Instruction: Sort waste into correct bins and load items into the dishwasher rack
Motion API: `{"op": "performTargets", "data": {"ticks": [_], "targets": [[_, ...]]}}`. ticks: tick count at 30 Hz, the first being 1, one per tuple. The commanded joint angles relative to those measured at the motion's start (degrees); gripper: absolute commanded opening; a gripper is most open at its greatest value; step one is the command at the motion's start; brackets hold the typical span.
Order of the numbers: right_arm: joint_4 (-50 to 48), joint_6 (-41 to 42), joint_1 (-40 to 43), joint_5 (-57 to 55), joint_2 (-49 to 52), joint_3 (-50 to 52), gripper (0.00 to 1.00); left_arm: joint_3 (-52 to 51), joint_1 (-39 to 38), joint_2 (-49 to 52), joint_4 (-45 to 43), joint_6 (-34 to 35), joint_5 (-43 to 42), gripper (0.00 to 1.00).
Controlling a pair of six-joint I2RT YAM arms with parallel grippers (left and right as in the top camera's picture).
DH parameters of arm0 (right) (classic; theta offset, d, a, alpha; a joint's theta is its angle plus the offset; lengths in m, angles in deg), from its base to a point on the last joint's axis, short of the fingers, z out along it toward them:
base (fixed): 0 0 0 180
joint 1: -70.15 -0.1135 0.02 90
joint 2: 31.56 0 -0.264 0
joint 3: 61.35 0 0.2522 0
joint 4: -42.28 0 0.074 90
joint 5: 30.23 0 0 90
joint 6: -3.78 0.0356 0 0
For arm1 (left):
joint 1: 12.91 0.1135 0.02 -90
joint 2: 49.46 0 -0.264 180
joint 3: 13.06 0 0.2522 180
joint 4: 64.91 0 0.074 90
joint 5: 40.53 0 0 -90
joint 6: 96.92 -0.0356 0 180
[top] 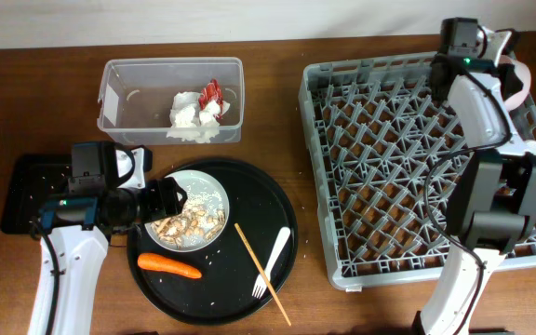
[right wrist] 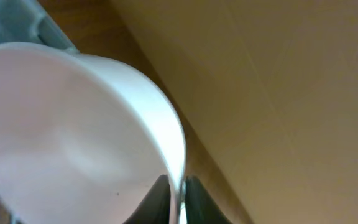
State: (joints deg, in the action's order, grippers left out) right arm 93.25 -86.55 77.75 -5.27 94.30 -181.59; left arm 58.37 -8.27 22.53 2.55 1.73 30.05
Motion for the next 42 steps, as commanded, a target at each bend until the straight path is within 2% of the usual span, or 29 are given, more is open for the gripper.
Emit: {"op": "performTargets", "data": {"ticks": [1,3,4,7,9,12,13,18,20,22,24,28,34,35,37,40,42], "targets": [[0.31,0.31,-2.43,-0.09,1.11,0.48,0.21,0.17,0.31,-0.22,-0.46,-0.37,0.39,0.8],[0.83,0.33,-4.28,0.33,1.11,0.46,0.47,0.17,0.31,-0.22,-0.9,-0.37,0.39,0.8],[0.87,0.33,-4.96,0.63,1.11,0.46,0.52,0.17,0.31,-0.22,-0.98,-0.37,0.39,0.8],[0.68,0.33,-4.9,8.66,1.11,0.46,0.54,0.17,0.31,-0.22,-1.07,-0.37,0.39,0.8],[2.21,2.47,-5.53,9.14,0.37,0.46,0.54,0.17,0.31,-0.22,-1.62,-0.37,0.39,0.8],[6.64,7.56,-5.22,16.79,-6.03,0.44,0.39,0.17,0.31,-0.22,-2.19,-0.35,0.37,0.8],[9.29,10.8,-3.43,24.24,-9.99,0.44,0.37,0.17,0.31,-0.22,-2.19,-0.35,0.37,0.8],[16.74,17.25,11.93,44.04,-13.33,0.44,0.38,0.17,0.31,-0.22,-2.14,-0.37,0.37,0.8],[16.26,18.05,19.02,56.19,-13.31,0.44,0.38,0.17,0.31,-0.22,-1.97,-0.35,0.37,0.8],[15.93,18.03,25.44,62.9,-12.76,0.46,0.38,0.17,0.31,-0.22,-1.97,-0.35,0.35,0.8],[16.35,18.03,27.74,63.41,-11.17,0.46,0.38,0.17,0.31,-0.22,-1.97,-0.35,0.35,0.8],[14.64,18.01,27.23,68.13,-8.39,0.46,0.38,0.17,0.31,-0.22,-1.92,-0.35,0.35,0.8],[11.82,18.01,26.69,68.3,-4.79,0.46,0.38,0.17,0.28,-0.22,-1.79,-0.35,0.35,0.8],[11.78,18.01,26.21,68.28,-4.28,0.46,0.35,0.17,0.28,-0.22,-1.77,-0.35,0.35,0.8],[11.76,18.01,25.29,68.26,-3.89,0.44,0.04,0.17,0.28,-0.22,-1.75,-0.35,0.35,0.8],[11.15,17.97,25.4,65.9,-7.72,0.39,0.04,0.17,0.28,-0.22,-1.75,-0.35,0.35,0.8],[10.29,11.37,22.67,53.29,-15.5,0.39,0.04,0.17,0.31,-0.22,-1.77,-0.35,0.35,0.8]]}}
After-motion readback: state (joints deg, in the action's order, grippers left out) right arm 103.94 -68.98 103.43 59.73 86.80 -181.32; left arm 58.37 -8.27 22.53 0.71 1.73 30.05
